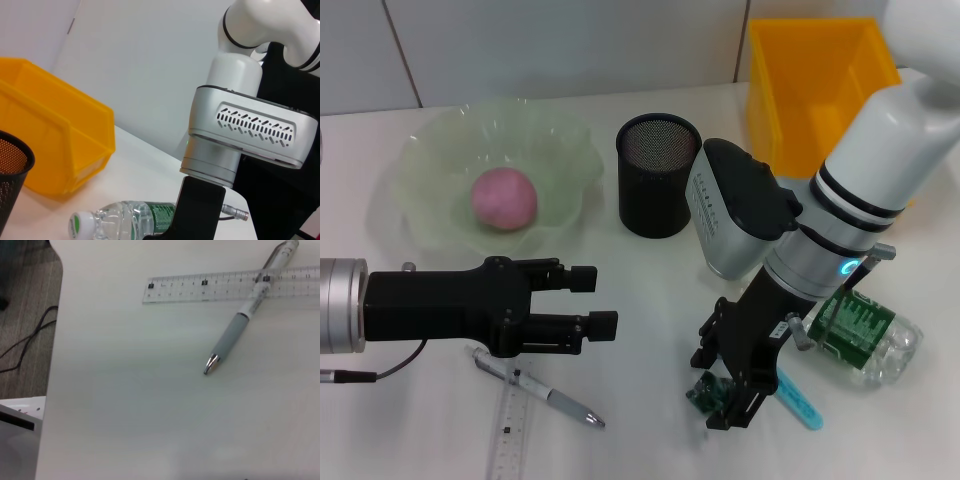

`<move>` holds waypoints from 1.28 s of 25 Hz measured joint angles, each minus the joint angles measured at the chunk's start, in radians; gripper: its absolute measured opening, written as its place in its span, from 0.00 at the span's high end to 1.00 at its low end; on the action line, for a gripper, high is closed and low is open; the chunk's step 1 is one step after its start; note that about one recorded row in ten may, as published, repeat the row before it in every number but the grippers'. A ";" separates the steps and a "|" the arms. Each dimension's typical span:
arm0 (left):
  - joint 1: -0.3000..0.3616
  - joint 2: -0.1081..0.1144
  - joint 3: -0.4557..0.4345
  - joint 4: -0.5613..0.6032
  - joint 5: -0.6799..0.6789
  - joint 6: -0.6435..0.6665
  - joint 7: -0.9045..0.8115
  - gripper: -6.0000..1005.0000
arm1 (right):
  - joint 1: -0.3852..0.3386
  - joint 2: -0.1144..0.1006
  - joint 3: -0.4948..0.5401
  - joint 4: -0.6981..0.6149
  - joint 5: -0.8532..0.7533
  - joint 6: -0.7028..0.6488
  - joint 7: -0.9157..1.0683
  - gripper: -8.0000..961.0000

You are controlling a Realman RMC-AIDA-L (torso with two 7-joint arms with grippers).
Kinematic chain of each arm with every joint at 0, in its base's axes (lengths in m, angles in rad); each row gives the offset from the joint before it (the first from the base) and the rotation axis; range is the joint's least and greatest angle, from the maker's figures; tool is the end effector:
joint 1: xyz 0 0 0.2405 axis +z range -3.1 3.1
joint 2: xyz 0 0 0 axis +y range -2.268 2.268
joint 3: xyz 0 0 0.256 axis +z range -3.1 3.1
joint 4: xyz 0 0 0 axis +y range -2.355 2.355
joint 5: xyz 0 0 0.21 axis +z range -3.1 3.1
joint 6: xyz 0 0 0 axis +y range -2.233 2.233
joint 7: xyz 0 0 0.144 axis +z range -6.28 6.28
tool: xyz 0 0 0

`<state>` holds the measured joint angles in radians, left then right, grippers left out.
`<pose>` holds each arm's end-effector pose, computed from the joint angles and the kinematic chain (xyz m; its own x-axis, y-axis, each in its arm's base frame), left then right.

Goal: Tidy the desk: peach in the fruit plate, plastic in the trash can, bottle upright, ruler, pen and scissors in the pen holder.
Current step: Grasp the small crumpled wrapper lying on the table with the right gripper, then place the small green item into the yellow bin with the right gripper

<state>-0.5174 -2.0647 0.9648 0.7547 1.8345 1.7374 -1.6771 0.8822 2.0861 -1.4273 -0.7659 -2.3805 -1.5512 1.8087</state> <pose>-0.2167 0.3083 -0.0060 0.7458 0.4825 0.4593 0.4440 -0.8740 0.1973 0.1725 0.3447 -0.0734 0.9255 -0.0436 0.3761 -0.1141 -0.9793 0.1672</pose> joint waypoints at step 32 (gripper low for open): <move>0.007 0.008 -0.025 0.000 -0.009 0.006 0.013 0.22 | -0.032 -0.009 0.252 -0.183 0.026 -0.148 0.039 0.83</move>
<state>-0.5105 -2.0566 0.9401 0.7548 1.8251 1.7435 -1.6644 0.8503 2.0774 -1.1754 -0.9490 -2.3547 -1.6991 1.8476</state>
